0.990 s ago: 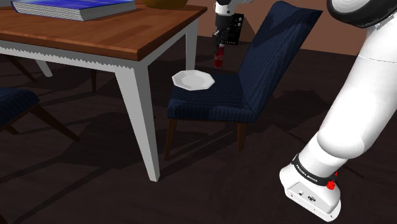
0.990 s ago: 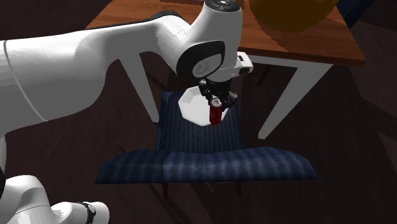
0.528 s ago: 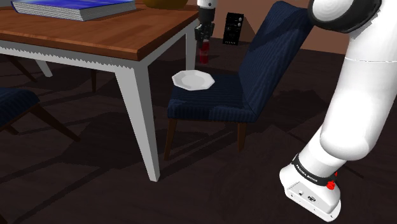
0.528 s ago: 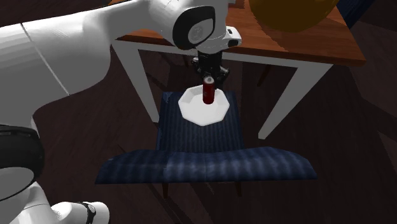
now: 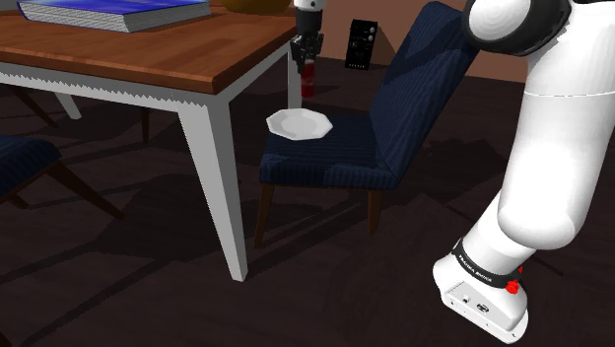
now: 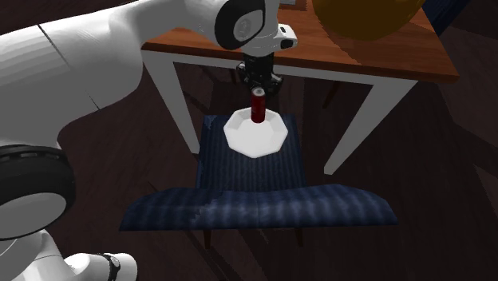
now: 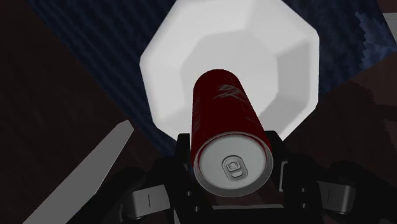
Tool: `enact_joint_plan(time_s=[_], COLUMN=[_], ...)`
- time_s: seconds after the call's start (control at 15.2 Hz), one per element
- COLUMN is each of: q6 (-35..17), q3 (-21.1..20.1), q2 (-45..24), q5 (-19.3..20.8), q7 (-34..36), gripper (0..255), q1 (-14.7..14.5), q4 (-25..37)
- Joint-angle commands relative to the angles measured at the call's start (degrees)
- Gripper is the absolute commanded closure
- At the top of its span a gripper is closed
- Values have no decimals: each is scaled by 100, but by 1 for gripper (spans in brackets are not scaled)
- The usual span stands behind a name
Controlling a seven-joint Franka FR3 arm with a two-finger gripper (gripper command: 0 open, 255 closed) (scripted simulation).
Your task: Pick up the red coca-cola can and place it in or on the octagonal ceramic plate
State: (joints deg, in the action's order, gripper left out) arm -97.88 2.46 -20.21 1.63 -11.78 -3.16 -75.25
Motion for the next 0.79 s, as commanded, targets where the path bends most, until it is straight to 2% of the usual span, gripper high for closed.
enact_joint_plan(time_s=[0.0, 0.73], q6=[-479, -1310], q3=[-59, -44], q2=[-72, -109], q5=[-26, -27], q7=[28, 48], gripper=[255, 255], q1=[-65, -80], q4=[-351, -1145])
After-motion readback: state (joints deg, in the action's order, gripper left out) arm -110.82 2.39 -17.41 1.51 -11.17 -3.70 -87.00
